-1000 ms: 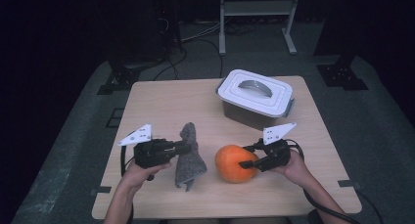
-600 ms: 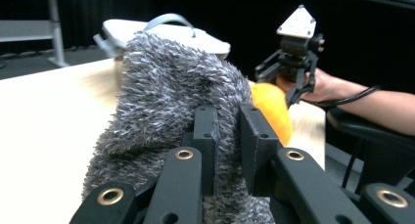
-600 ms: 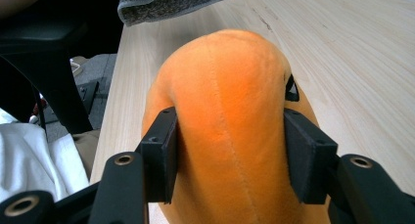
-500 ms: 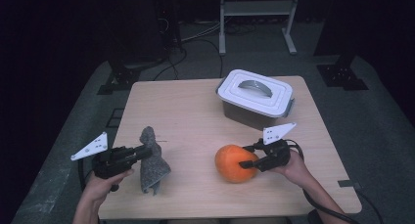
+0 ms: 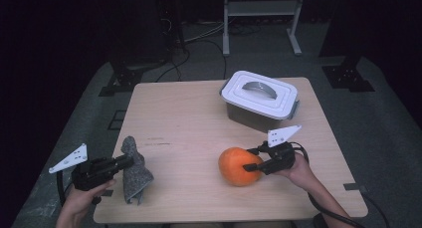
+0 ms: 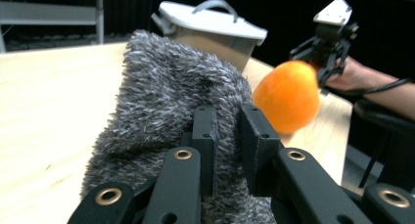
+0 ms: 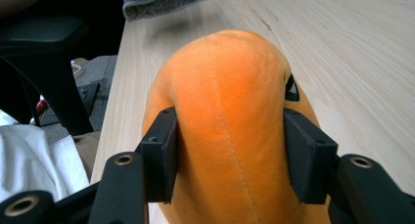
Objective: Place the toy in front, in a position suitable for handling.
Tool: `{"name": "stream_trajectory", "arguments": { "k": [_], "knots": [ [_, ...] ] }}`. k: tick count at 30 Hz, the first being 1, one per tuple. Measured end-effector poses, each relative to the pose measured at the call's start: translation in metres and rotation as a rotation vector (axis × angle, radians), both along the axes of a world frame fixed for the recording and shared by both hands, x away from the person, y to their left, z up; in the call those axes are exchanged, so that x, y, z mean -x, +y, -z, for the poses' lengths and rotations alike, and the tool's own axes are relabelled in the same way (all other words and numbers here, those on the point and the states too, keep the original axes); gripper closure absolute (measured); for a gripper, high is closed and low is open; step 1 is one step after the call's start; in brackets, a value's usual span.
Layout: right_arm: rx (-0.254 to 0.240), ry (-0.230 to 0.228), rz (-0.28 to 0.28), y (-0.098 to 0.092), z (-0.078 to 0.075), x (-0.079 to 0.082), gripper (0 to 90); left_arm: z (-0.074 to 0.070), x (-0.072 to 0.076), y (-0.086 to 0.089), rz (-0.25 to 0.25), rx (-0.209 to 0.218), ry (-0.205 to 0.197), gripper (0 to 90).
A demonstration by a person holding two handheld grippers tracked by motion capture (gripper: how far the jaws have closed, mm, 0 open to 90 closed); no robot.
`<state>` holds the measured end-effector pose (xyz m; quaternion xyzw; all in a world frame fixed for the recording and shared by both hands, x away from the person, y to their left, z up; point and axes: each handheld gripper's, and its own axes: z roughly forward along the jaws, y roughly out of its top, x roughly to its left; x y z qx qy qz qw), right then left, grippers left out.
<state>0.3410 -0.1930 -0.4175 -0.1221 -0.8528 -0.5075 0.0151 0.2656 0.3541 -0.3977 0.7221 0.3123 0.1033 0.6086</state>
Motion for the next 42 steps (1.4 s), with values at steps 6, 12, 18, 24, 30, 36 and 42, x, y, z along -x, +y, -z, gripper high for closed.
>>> {"name": "stream_trajectory", "arguments": {
  "k": [6,12,18,24,30,36,42],
  "knots": [
    [-0.002,0.002,0.000,0.000,0.000,0.000,44.2,0.017,-0.004,0.005,-0.016,-0.064,0.059,77.6],
    [0.000,-0.001,-0.002,0.000,0.000,0.000,44.2,0.032,-0.017,-0.003,-0.023,-0.119,0.112,77.3],
    [0.000,-0.002,-0.003,0.000,0.000,0.000,44.2,0.041,-0.033,-0.020,-0.007,-0.158,0.146,75.6],
    [0.001,-0.004,-0.005,-0.001,0.000,0.001,44.1,0.048,-0.044,-0.039,0.035,-0.195,0.170,73.6],
    [0.003,-0.006,-0.005,-0.001,0.000,0.001,44.1,0.049,-0.050,-0.050,0.074,-0.200,0.172,67.0],
    [0.006,-0.006,-0.006,0.000,0.000,0.001,44.0,0.046,-0.051,-0.055,0.084,-0.185,0.161,61.0],
    [0.004,-0.005,-0.006,0.000,0.000,0.001,43.9,0.039,-0.053,-0.066,0.109,-0.172,0.135,57.1]
  ]
}}
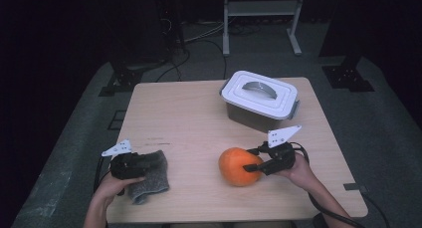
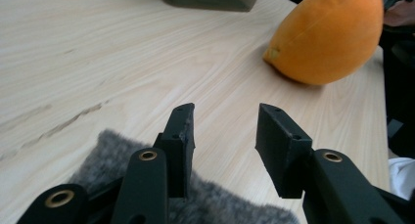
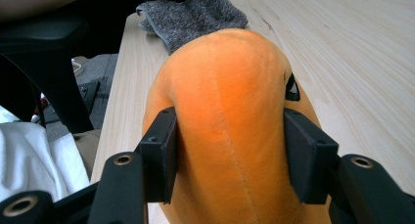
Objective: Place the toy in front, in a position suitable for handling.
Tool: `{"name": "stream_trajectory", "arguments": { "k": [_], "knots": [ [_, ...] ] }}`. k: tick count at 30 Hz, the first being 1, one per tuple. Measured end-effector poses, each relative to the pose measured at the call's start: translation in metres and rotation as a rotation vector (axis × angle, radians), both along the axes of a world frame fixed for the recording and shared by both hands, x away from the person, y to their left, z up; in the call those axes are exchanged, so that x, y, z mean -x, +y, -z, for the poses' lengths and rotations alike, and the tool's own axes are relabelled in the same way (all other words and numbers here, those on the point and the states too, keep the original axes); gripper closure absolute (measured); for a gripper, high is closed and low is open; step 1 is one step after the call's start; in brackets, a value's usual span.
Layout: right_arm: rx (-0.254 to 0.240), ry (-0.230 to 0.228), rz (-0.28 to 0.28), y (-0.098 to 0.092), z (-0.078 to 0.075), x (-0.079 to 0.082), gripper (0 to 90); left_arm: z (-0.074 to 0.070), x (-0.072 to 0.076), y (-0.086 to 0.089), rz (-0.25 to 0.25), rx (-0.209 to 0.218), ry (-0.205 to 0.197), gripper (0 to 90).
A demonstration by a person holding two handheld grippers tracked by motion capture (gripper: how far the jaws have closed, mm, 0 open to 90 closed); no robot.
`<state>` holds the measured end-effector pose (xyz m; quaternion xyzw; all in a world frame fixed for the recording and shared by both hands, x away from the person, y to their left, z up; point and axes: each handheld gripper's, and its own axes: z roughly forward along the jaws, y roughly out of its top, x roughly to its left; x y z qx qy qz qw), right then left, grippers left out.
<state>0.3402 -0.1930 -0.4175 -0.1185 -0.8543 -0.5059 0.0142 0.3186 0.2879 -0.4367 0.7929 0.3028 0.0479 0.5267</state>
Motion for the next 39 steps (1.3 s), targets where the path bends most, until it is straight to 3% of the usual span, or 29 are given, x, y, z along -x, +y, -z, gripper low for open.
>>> {"name": "stream_trajectory", "arguments": {
  "k": [15,26,39],
  "knots": [
    [0.001,0.001,-0.003,0.003,0.000,0.000,42.6,-0.017,-0.006,-0.046,0.105,0.008,-0.051,48.2],
    [-0.002,0.003,-0.004,0.005,0.000,0.000,42.3,-0.020,-0.006,-0.064,0.148,0.014,-0.067,45.8],
    [0.000,0.022,-0.004,0.028,-0.005,-0.005,40.3,-0.026,-0.001,-0.114,0.272,0.015,-0.095,43.7]
  ]
}}
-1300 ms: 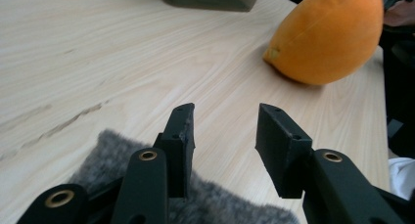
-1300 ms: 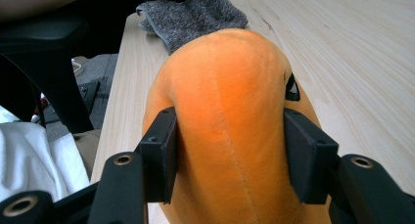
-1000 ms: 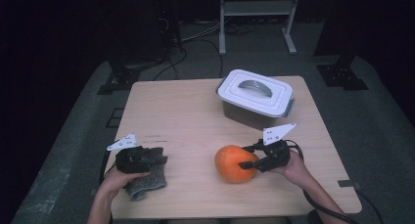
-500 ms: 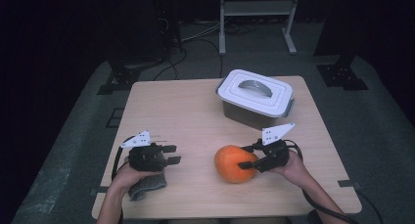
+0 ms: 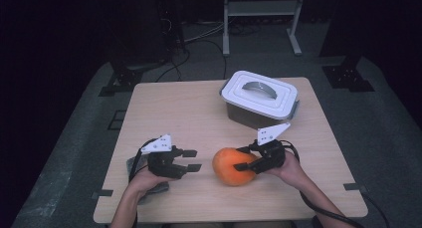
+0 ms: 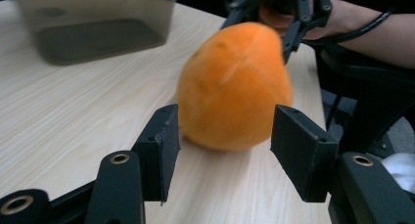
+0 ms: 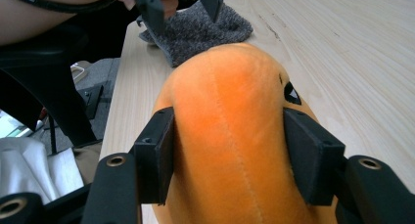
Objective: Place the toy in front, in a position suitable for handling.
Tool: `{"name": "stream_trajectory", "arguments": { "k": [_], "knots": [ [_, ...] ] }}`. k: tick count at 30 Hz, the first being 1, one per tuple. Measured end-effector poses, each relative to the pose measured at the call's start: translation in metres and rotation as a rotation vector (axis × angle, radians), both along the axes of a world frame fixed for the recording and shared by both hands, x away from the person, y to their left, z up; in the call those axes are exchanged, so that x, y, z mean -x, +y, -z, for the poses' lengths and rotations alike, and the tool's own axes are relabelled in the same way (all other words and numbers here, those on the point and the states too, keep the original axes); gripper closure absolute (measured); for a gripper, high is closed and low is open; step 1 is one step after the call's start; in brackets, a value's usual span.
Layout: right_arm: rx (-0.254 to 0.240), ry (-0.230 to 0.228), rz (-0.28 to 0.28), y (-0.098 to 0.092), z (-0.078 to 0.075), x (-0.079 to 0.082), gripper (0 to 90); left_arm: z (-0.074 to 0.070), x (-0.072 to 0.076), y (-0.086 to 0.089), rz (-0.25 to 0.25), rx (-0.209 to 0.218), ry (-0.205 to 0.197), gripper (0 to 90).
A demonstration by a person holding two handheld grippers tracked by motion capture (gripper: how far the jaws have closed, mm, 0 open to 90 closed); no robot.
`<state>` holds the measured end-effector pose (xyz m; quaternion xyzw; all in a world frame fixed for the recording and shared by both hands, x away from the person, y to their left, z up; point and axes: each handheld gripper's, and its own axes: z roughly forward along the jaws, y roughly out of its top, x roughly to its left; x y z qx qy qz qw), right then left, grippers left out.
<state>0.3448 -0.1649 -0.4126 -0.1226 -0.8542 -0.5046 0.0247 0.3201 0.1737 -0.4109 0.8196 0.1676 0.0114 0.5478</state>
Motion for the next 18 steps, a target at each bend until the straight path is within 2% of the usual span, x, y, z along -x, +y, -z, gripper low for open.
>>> {"name": "stream_trajectory", "arguments": {
  "k": [4,8,14,18],
  "knots": [
    [0.003,0.001,-0.002,0.006,-0.001,0.000,39.7,0.001,-0.001,-0.015,0.026,-0.007,-0.007,44.5],
    [0.004,0.001,-0.004,0.011,-0.002,-0.001,39.2,0.001,-0.002,-0.025,0.030,0.005,-0.020,45.5],
    [0.001,0.016,-0.011,0.013,-0.003,0.000,36.0,0.007,-0.006,-0.036,0.027,-0.014,-0.006,45.5],
    [-0.013,0.029,-0.011,0.006,-0.006,-0.001,33.2,0.011,-0.008,-0.038,0.027,-0.012,0.011,45.0]
  ]
}}
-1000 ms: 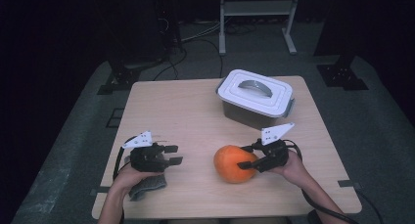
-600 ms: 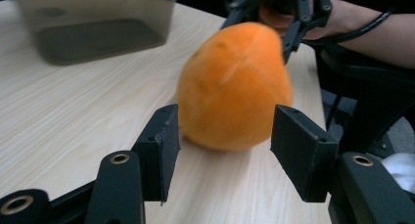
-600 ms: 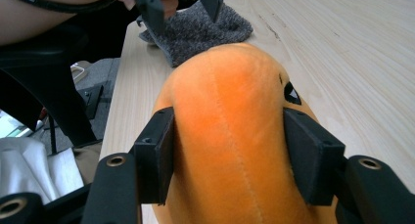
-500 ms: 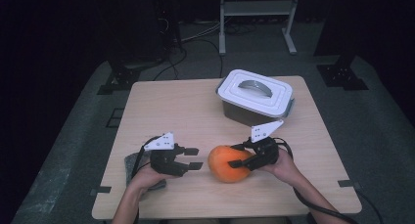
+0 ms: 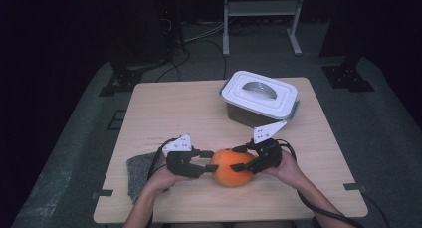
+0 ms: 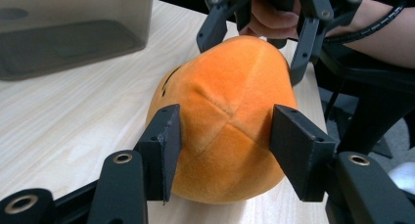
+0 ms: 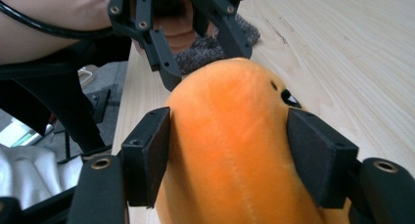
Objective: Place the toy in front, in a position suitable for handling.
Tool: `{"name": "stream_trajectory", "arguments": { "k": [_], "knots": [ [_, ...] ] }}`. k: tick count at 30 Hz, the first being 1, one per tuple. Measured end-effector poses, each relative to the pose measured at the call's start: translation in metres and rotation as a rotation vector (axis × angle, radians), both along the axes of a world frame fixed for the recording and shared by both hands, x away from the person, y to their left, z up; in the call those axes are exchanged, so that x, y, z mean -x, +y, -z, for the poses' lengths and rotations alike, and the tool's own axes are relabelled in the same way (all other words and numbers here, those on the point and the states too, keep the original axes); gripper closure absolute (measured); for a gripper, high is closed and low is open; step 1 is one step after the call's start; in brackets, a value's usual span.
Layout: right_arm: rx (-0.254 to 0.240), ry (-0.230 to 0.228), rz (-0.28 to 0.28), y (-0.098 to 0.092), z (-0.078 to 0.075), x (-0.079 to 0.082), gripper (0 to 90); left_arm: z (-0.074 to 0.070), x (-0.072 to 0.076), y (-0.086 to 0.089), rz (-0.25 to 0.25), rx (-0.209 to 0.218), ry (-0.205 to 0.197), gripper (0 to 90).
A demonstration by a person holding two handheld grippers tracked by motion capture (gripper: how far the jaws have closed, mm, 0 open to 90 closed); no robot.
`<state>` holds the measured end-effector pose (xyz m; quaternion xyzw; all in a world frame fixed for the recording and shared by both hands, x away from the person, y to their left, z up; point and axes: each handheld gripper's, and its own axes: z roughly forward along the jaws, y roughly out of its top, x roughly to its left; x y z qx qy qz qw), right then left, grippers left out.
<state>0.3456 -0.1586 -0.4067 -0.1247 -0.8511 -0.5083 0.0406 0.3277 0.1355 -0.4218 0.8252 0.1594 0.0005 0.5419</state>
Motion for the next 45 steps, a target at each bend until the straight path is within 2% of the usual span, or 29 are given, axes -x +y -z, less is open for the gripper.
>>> {"name": "stream_trajectory", "arguments": {
  "k": [3,6,10,13,17,20,25,28,30,34,39,45],
  "knots": [
    [-0.016,0.009,0.004,-0.007,-0.001,-0.001,33.8,0.003,0.000,0.000,0.004,-0.025,0.001,44.5],
    [-0.038,0.013,0.017,-0.017,-0.003,-0.004,35.9,0.006,-0.001,0.003,-0.002,-0.025,0.015,43.9],
    [-0.042,0.023,0.036,-0.029,-0.002,-0.008,44.3,0.004,0.000,0.004,0.003,-0.023,0.019,43.4],
    [-0.032,0.029,0.019,-0.028,0.001,-0.007,48.9,0.001,0.002,0.004,0.005,-0.009,0.022,42.5],
    [-0.023,0.027,-0.008,-0.019,0.002,-0.002,49.8,-0.005,0.008,0.000,0.020,0.015,0.026,40.1],
    [-0.014,0.024,-0.033,-0.012,0.003,0.004,50.3,-0.007,0.011,-0.001,0.024,0.012,0.033,39.6],
    [-0.021,0.022,-0.075,-0.012,0.001,0.008,49.9,-0.001,0.015,-0.001,0.033,-0.011,0.049,39.9],
    [-0.039,0.007,-0.061,-0.017,-0.003,0.003,51.7,0.001,0.018,0.001,0.046,-0.023,0.052,39.8],
    [-0.042,0.008,-0.033,-0.021,-0.004,-0.004,52.5,0.001,0.019,0.003,0.056,-0.033,0.051,39.5],
    [0.010,0.006,0.011,-0.022,0.001,-0.017,53.3,0.002,0.021,0.006,0.076,-0.037,0.056,38.3],
    [0.016,0.061,-0.042,-0.017,0.009,-0.018,59.7,0.004,0.019,0.008,0.049,-0.064,0.055,36.8],
    [0.029,0.073,-0.097,-0.017,0.011,-0.001,60.1,0.009,0.015,0.012,0.018,-0.080,0.067,35.5]
  ]
}}
